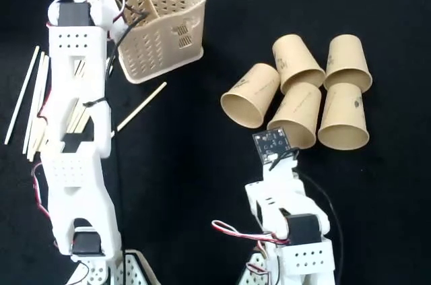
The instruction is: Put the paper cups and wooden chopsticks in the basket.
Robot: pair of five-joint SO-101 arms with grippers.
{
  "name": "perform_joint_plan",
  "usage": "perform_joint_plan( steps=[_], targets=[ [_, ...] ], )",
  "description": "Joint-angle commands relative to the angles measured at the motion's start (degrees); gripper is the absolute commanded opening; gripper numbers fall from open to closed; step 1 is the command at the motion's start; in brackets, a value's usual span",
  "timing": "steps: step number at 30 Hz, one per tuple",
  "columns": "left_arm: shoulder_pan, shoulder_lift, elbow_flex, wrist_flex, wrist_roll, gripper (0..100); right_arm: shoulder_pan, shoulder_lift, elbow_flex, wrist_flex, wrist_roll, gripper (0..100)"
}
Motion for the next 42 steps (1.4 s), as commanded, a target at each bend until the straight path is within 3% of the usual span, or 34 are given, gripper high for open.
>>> perform_joint_plan(
  steps=[1, 12, 22, 34, 42],
  targets=[
    [1.89, -1.23, -1.71, 7.38, -3.34, 3, -0.26, -4.0, -0.4, 0.18, -0.26, 1.5],
    [1.71, -1.23, -10.77, 19.16, -7.38, 3, -0.26, -4.0, -0.4, 0.18, -0.26, 1.5],
    [4.0, -2.11, 0.4, 19.16, -11.69, 3, -0.26, -4.0, -0.4, 0.18, -0.26, 1.5],
    [8.13, -29.98, 27.65, 19.08, -13.89, 3, -0.26, -4.0, -0.4, 0.18, -0.18, 1.5],
    [7.96, -31.47, 34.15, 19.08, -14.59, 3, -0.26, -4.0, -0.4, 0.18, -0.18, 1.5]
  ],
)
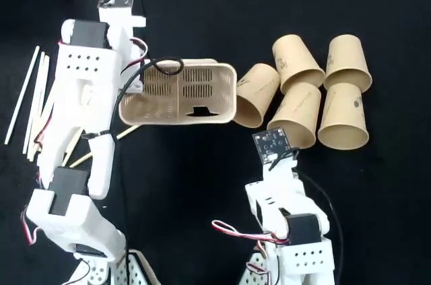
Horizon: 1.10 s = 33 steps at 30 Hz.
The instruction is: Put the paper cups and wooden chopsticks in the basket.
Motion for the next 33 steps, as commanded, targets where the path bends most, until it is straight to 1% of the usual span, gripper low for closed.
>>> perform_joint_plan(
  steps=[1, 4, 7, 12, 16, 18, 21, 23, 26, 27, 29, 31, 33],
  targets=[
    [0.57, -3.43, 1.8, 0.09, -1.05, 3, -0.26, -4.0, -0.4, 0.18, -0.18, 1.5],
    [0.04, -3.69, 3.47, 0.18, -1.05, 3, -0.26, -4.0, -0.4, 0.18, -0.09, 1.5],
    [-0.57, -7.03, 7.43, 0.18, -2.2, 3, -0.26, -4.0, -0.4, 0.18, 0.0, 1.5],
    [-0.57, -20.84, 16.13, 0.18, -2.81, 3, -0.26, -4.0, -0.4, 0.18, 0.09, 1.5],
    [-0.66, -30.51, 17.98, 0.0, -3.08, 3, -0.26, -4.0, -0.4, 0.18, 0.09, 1.5],
    [-0.66, -30.68, 18.07, -0.18, -3.08, 3, -0.26, -4.0, -0.4, 0.18, 0.09, 1.5],
    [-0.75, -26.55, 17.98, -0.26, -3.08, 3, -0.26, -4.0, -0.4, 0.18, 0.09, 1.5],
    [-0.92, -22.24, 17.27, -0.79, -2.99, 3, -0.26, -4.0, -0.4, 0.18, 0.09, 1.5],
    [-1.71, -16.44, 15.16, -4.4, -2.64, 3, -0.26, -4.0, -0.4, 0.18, 0.09, 1.5],
    [-1.89, -14.86, 13.67, -4.75, -1.49, 3, -0.26, -4.0, -0.4, 0.18, 0.09, 1.5],
    [-2.24, -13.8, 8.31, -3.25, 1.41, 3, -0.26, -4.0, -0.4, 0.18, 0.09, 1.5],
    [-1.98, -14.33, 1.01, -0.79, 2.55, 3, -0.26, -4.0, -0.4, 0.18, 0.09, 1.5],
    [-1.8, -15.56, -6.2, 0.0, 3.43, 3, -0.26, -4.0, -0.4, 0.18, 0.09, 1.5]
  ],
)
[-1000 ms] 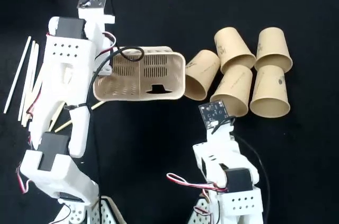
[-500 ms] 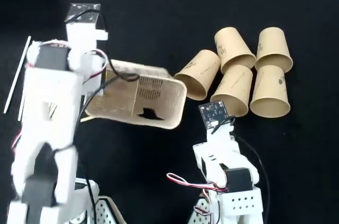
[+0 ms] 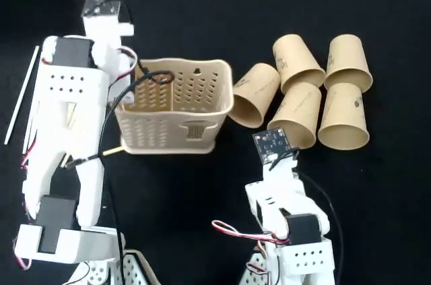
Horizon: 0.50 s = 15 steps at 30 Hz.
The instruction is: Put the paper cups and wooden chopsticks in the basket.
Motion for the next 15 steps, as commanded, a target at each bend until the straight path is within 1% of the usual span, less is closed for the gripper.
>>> perform_joint_plan(
  steps=[1, 4, 7, 11, 15],
  targets=[
    [-0.4, -2.73, -19.03, 1.49, 2.9, 3, -0.26, -4.0, -0.4, 0.18, 0.09, 1.5],
    [-0.75, -2.99, -24.75, 1.41, 4.48, 3, -0.26, -4.0, -0.4, 0.18, 0.09, 1.5],
    [-0.48, 0.18, -23.69, 1.32, 5.54, 3, -0.26, -4.0, -0.4, 0.18, 0.09, 1.5],
    [-0.84, 8.44, -19.82, -1.76, 6.33, 3, -0.26, -4.0, -0.4, 0.18, 0.09, 1.5],
    [-0.75, 15.74, -18.07, -2.29, 6.24, 3, -0.26, -4.0, -0.4, 0.18, 0.09, 1.5]
  ],
)
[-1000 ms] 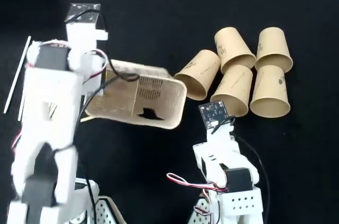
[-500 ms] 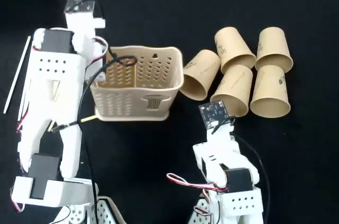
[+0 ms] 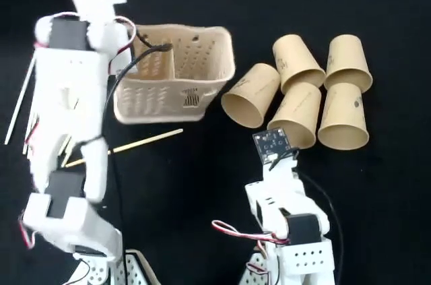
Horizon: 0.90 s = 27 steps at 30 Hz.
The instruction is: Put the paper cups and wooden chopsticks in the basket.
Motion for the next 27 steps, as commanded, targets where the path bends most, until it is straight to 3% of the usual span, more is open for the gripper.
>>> perform_joint_plan(
  steps=[1, 10, 19, 22, 27],
  targets=[
    [-0.31, 5.36, -0.13, -1.49, 0.53, 3, -0.26, -4.0, -0.4, 0.18, 0.09, 1.5],
    [-0.4, 7.65, -1.01, -1.14, -4.84, 7, -0.26, -4.0, -0.4, 0.18, 0.09, 1.5],
    [-1.63, 6.77, -6.64, 2.37, -6.86, 35, -0.26, -4.0, -0.4, 0.18, 0.09, 1.5],
    [-1.01, 1.32, -6.64, 2.46, -9.32, 41, -0.53, -4.0, -0.4, 0.18, -0.18, 1.5],
    [-1.19, -17.41, -1.89, 2.37, -9.58, 42, -0.53, -4.0, -0.4, 0.18, -0.26, 1.5]
  ],
)
